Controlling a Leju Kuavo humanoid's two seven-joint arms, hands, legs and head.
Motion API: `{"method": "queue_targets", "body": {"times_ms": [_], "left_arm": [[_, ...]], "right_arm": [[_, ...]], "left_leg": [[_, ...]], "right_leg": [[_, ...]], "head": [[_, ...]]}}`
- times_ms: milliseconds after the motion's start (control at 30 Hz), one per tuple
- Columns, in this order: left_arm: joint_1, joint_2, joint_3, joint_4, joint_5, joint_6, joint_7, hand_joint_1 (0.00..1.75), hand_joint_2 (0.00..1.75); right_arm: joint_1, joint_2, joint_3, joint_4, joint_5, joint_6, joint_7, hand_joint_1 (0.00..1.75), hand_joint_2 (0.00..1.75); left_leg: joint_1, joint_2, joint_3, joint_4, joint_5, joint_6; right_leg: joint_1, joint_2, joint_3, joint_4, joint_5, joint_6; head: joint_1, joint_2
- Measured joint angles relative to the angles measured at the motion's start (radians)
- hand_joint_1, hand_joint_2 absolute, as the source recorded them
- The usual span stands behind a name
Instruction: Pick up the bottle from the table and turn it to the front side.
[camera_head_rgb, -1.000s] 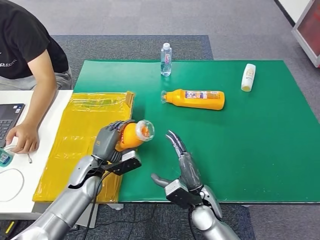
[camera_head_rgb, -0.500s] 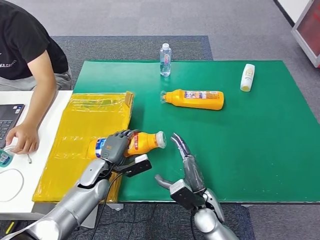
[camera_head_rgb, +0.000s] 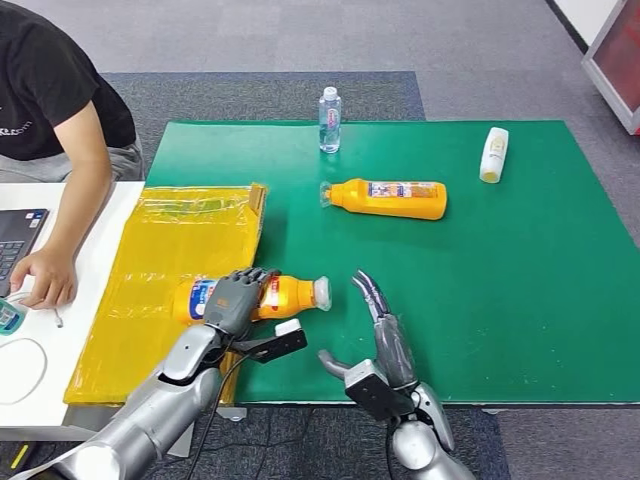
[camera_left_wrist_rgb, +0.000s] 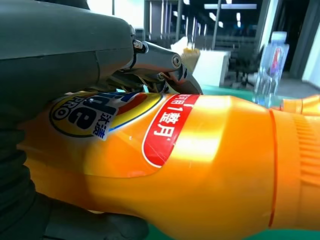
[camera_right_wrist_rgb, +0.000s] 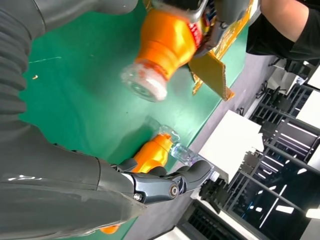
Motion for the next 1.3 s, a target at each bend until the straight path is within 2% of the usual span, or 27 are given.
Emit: {"method": "queue_targets", "body": {"times_ms": [33,100,200,267,300,367,433,500,633,733,867,1067,1167,1300], "left_arm": [[0.003,0.000,0.002,0.002,-0.005,0.028,-0.004,0.01,0.87],[0.008,-0.002,0.009,0.007,-0.020,0.083,-0.008,0.00,0.00],[0.008,-0.007,0.026,0.021,-0.043,0.152,-0.006,0.00,0.00],[0.009,-0.012,0.042,0.024,-0.014,0.174,-0.034,0.00,0.00],[0.012,-0.016,0.053,0.018,0.034,0.178,-0.079,0.00,0.00],[0.035,-0.024,0.079,-0.037,0.215,0.177,-0.224,0.00,0.00],[0.070,-0.028,0.105,-0.162,0.408,0.188,-0.344,0.00,0.00],[0.089,-0.020,0.119,-0.292,0.462,0.191,-0.339,0.00,0.00],[0.075,0.022,0.126,-0.403,0.348,0.084,-0.213,0.00,0.00],[0.067,0.034,0.122,-0.399,0.325,0.031,-0.262,0.00,0.00],[0.108,0.033,0.121,-0.439,0.586,-0.075,-0.357,0.00,0.00],[0.200,0.034,0.147,-0.602,0.959,-0.304,-0.402,0.00,0.00],[0.243,0.034,0.166,-0.685,1.070,-0.389,-0.414,0.00,0.00],[0.288,0.031,0.190,-0.769,1.166,-0.433,-0.417,0.00,0.00]], "right_arm": [[0.001,0.001,-0.001,0.000,0.000,0.001,-0.002,0.00,1.75],[0.002,0.004,-0.001,0.003,-0.002,0.002,-0.006,0.00,1.75],[0.003,0.012,0.000,0.011,-0.006,-0.003,-0.008,0.00,1.75],[0.006,0.016,0.000,0.017,-0.002,-0.016,-0.009,0.00,1.75],[0.008,0.016,0.000,0.019,0.000,-0.024,-0.010,0.00,1.75],[0.016,0.017,0.000,0.025,-0.003,-0.039,-0.015,0.00,1.75],[0.025,0.016,0.000,0.033,-0.015,-0.050,-0.024,0.00,1.75],[0.031,0.016,0.000,0.041,-0.029,-0.054,-0.031,0.00,1.75],[0.035,0.016,0.002,0.050,-0.048,-0.043,-0.046,0.00,1.75],[0.035,0.016,0.005,0.050,-0.049,-0.032,-0.050,0.00,1.75],[0.039,0.016,0.007,0.050,-0.048,-0.035,-0.041,0.00,1.75],[0.051,0.016,0.005,0.058,-0.060,-0.048,-0.046,0.00,1.75],[0.055,0.016,0.000,0.062,-0.064,-0.049,-0.050,0.00,1.75],[0.058,0.016,-0.004,0.064,-0.064,-0.056,-0.057,0.00,1.75]], "left_leg": [[0.000,0.000,0.000,0.000,0.000,0.000],[0.000,0.000,0.000,0.000,0.000,0.000],[0.000,0.000,-0.001,0.000,0.000,0.000],[0.000,0.000,-0.001,0.000,0.000,0.000],[0.000,0.000,-0.001,0.000,0.000,0.000],[0.000,0.000,-0.001,0.000,0.000,0.000],[0.000,0.000,-0.001,0.000,0.000,0.000],[0.000,-0.001,-0.002,0.000,0.000,0.000],[0.000,-0.001,-0.002,0.000,0.000,0.000],[0.000,-0.001,-0.001,0.000,0.001,-0.001],[0.000,-0.001,-0.001,0.000,0.001,-0.001],[0.000,-0.001,-0.002,0.000,0.000,-0.001],[0.000,-0.001,-0.002,0.000,-0.001,-0.001],[0.000,-0.001,-0.001,0.000,-0.001,-0.002]], "right_leg": [[0.000,0.000,0.000,0.000,0.000,0.000],[0.000,0.000,-0.001,0.000,0.000,0.000],[0.000,0.000,-0.001,0.000,0.000,0.000],[0.000,0.000,-0.001,0.000,0.000,0.000],[0.000,0.000,-0.001,0.000,0.000,0.000],[0.000,0.000,-0.001,0.000,0.000,0.000],[0.000,0.000,-0.001,0.000,0.000,0.000],[0.000,-0.001,-0.001,0.000,-0.001,0.000],[0.000,-0.001,-0.001,0.001,-0.001,0.000],[0.000,-0.001,-0.001,0.001,-0.001,-0.001],[0.000,-0.001,-0.001,0.001,-0.001,-0.001],[0.000,-0.001,-0.002,0.001,-0.002,-0.001],[0.000,-0.001,-0.002,0.001,-0.003,-0.002],[0.000,-0.001,-0.002,0.002,-0.003,-0.002]], "head": [[0.000,0.000],[0.000,0.000],[0.000,0.000],[0.000,0.000],[0.000,0.000],[0.000,0.000],[0.000,0.000],[0.000,0.000],[0.000,0.000],[0.000,0.000],[0.000,0.000],[0.000,0.000],[0.000,0.000],[0.000,0.000]]}}
